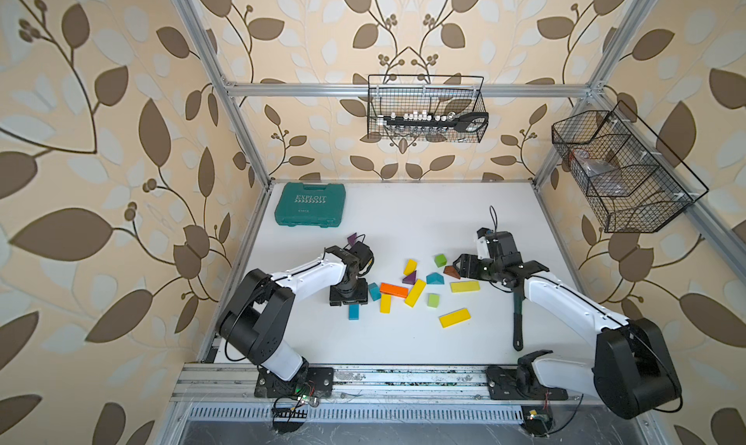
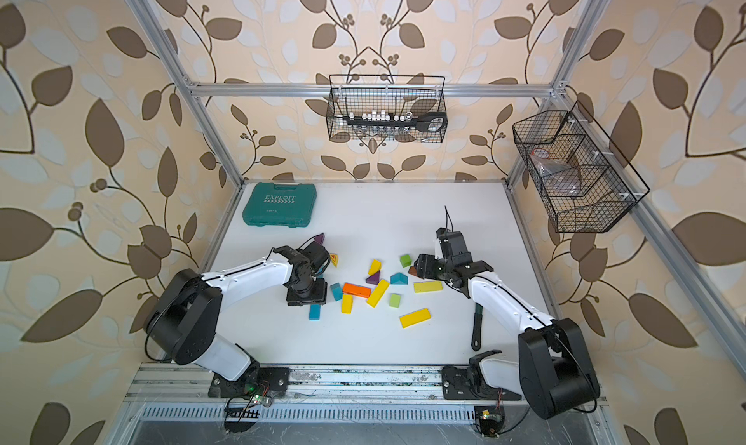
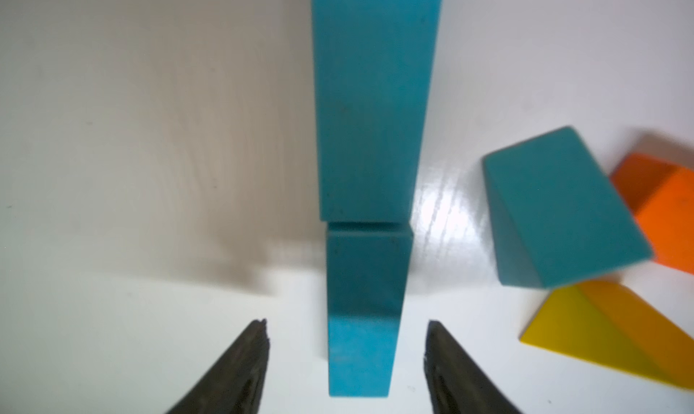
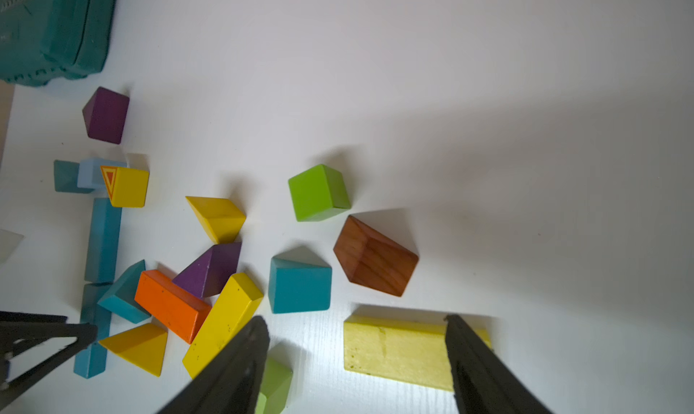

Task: Assemble a small pinwheel with building blocks
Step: Assemble the building block at the center of the board, then pick up the building block from the center of the board.

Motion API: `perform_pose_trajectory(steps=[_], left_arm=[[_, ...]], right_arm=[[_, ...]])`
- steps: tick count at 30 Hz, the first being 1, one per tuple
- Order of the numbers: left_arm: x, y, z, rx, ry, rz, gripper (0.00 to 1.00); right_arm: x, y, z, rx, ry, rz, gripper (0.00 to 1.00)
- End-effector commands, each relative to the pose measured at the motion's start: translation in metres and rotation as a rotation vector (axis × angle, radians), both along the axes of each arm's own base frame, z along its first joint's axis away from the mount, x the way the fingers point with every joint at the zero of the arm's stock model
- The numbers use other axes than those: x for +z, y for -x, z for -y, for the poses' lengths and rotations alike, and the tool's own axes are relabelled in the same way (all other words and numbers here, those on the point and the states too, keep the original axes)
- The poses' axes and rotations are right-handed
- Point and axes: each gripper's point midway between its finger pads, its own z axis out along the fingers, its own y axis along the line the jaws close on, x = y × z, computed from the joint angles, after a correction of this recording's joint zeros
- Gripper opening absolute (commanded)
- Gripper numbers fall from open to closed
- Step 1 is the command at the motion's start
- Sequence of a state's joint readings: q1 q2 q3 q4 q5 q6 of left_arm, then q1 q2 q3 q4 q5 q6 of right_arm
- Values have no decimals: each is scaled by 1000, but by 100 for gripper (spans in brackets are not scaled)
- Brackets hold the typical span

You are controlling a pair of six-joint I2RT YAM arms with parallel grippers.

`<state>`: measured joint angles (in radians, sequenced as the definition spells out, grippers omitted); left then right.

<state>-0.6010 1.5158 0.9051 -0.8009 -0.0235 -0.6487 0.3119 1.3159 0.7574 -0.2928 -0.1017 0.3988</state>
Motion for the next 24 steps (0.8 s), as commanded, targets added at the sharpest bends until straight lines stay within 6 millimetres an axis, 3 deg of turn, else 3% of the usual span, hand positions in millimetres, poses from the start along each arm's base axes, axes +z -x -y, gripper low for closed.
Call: perform_pose_trajectory(steps=[1, 3, 8, 11, 14, 19, 24], left_arm=[[38, 4, -11, 46, 19, 60, 80], [57, 4, -17, 55, 18, 107, 99], [105, -3, -32, 68, 29, 217, 99], [124, -11, -44, 58, 5, 260, 99], [129, -21, -54, 44, -35, 278, 99], [117, -35, -64, 66, -50, 248, 99], [115, -33, -71, 74, -70, 241, 99]], right_arm=[[-2, -11, -15, 93, 162, -12, 75], [-7, -19, -27, 144, 224, -34, 75], [-21, -41, -42, 223, 311, -85, 75], [-32, -52, -43, 248, 374, -118, 75], [-42, -57, -44, 268, 408, -144, 74], [-56, -61, -46, 280, 424, -175, 73], [-68, -68, -49, 277, 432, -198, 62]])
